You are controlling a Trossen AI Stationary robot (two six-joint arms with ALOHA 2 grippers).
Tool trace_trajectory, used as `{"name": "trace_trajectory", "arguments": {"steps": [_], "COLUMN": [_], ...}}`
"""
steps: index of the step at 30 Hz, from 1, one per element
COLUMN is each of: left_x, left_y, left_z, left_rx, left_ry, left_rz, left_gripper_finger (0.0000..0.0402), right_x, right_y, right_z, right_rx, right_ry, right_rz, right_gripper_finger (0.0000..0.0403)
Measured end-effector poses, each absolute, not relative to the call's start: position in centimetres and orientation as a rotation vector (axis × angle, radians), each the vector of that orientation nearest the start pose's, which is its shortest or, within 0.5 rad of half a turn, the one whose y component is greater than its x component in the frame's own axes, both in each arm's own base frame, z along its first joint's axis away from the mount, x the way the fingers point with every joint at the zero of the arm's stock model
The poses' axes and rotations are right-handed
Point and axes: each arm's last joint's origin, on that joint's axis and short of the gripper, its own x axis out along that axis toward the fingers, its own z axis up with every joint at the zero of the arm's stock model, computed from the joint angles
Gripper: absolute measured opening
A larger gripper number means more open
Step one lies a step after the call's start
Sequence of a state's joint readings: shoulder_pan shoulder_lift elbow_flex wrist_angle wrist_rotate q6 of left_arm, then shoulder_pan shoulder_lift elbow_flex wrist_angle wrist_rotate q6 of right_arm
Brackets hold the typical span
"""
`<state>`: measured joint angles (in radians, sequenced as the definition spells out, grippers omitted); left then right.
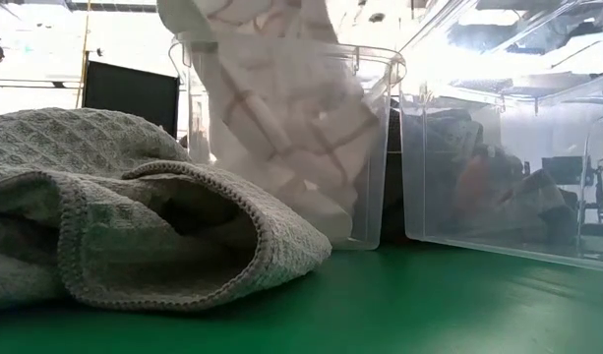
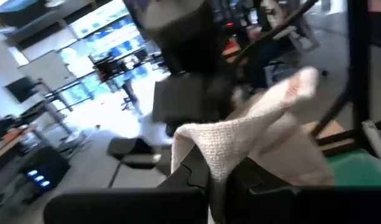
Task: Sort microfiber towel by color & place in baskets
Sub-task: Put the white patterned microfiber towel into the left transparent bin
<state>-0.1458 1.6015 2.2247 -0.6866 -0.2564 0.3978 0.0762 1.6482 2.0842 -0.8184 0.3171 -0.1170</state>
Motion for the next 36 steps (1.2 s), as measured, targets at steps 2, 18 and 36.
{"name": "trace_trajectory", "arguments": {"steps": [2,18,36], "left_x": [29.1,31.5,30.1], "left_y": [-3.5,-3.2,-2.2], "left_z": [54.5,50.1,47.9], "left_rx": [0.443,0.417,0.204], "left_ry": [0.108,0.251,0.462], "left_rz": [0.075,0.071,0.128], "left_gripper_finger": [0.0011,0.0011,0.0011], "right_x": [32.4,31.8,25.5], "right_y": [1.8,3.0,1.8], "right_z": [48.1,45.2,50.8], "right_rx": [-0.184,-0.142,-0.078], "right_ry": [0.454,0.661,0.649], "right_rz": [-0.209,-0.086,-0.124], "right_gripper_finger": [0.0024,0.0129,0.0263]}}
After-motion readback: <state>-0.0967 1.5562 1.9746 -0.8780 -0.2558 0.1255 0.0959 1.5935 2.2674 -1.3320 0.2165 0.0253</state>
